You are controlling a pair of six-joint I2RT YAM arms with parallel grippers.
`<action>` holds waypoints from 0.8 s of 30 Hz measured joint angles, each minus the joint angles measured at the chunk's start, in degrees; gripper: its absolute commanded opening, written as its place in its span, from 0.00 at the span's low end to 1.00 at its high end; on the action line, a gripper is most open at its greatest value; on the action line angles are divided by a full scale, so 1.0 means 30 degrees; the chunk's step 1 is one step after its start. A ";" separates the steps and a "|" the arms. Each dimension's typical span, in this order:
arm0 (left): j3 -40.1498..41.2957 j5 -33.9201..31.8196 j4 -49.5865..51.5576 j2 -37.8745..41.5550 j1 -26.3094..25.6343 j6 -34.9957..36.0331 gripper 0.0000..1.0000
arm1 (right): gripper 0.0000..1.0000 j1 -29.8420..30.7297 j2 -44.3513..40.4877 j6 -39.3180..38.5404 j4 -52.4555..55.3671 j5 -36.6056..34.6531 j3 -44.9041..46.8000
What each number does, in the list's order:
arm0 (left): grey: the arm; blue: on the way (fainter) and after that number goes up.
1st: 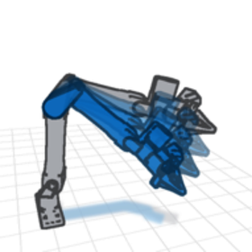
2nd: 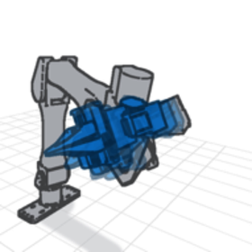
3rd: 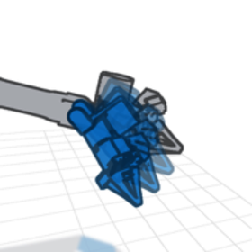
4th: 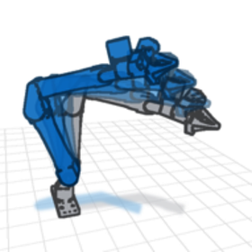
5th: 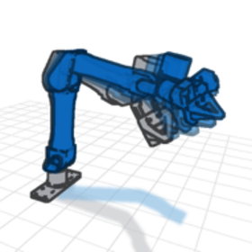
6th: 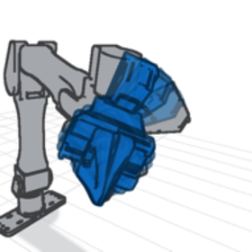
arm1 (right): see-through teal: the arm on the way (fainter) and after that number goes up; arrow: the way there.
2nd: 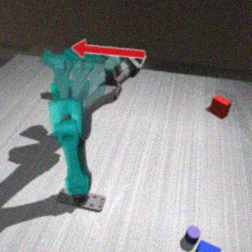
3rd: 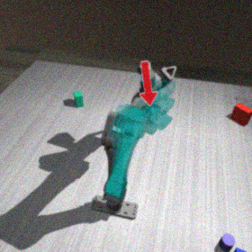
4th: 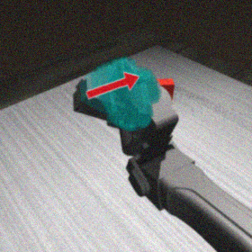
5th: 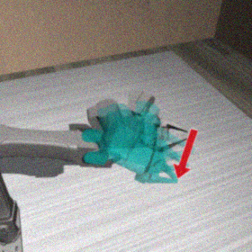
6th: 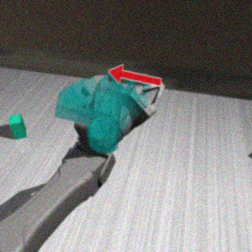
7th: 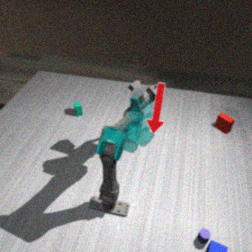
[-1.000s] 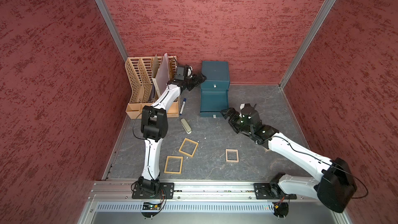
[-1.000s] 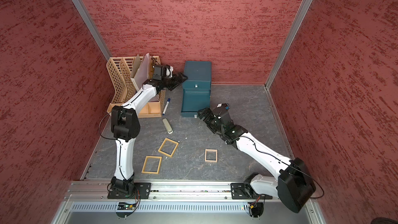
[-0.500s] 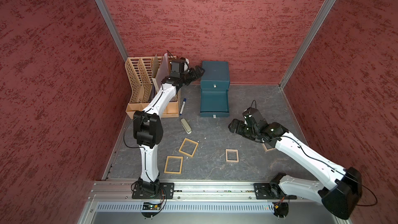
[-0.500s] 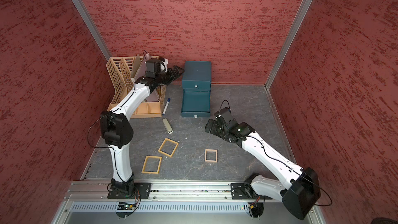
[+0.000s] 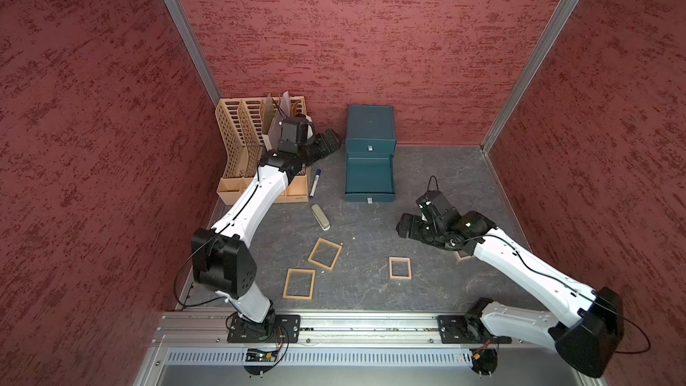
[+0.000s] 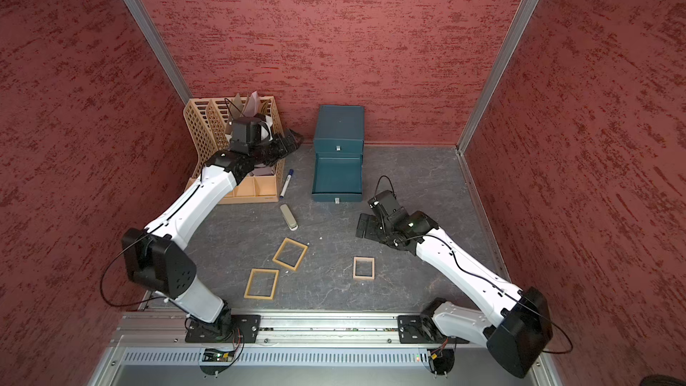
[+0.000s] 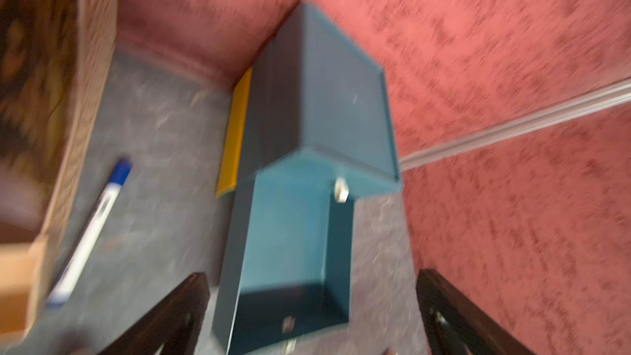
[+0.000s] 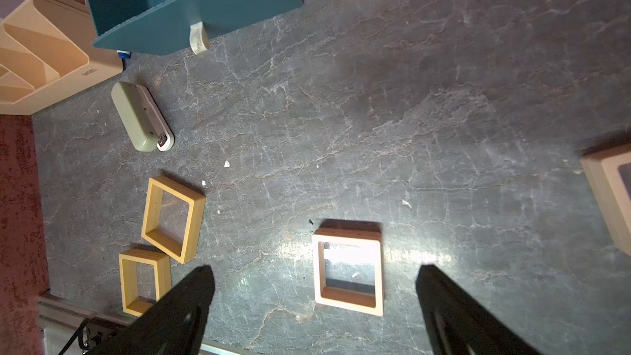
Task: Place the brooch boxes into the drawer by color
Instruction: Pick up the brooch box from the center of the board.
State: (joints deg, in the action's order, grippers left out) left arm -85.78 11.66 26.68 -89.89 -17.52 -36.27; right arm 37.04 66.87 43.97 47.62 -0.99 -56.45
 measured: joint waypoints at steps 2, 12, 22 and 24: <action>0.1559 -0.0911 0.1188 0.1668 -0.0729 0.0350 0.99 | 0.96 0.0000 -0.0022 -0.0058 -0.0051 -0.0066 0.0000; 0.7592 -0.4197 0.6747 0.6972 -0.2776 0.0306 0.77 | 0.86 0.0015 -0.1443 -0.0393 -0.1202 -0.0240 0.0153; 1.2947 -0.4342 0.8444 0.7220 -0.3075 -0.0554 0.40 | 0.85 0.0022 -0.1268 -0.0357 -0.2149 -0.0226 0.0277; 1.3515 -0.4299 0.8284 0.7191 -0.3082 -0.0612 0.40 | 0.84 0.0022 -0.1268 -0.0350 -0.2339 -0.0226 0.0342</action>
State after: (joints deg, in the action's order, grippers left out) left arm -45.23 -1.23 51.53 -68.31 -26.76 -38.11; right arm 37.10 63.07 42.92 40.60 -1.67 -55.42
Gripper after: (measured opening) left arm 0.406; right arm 0.847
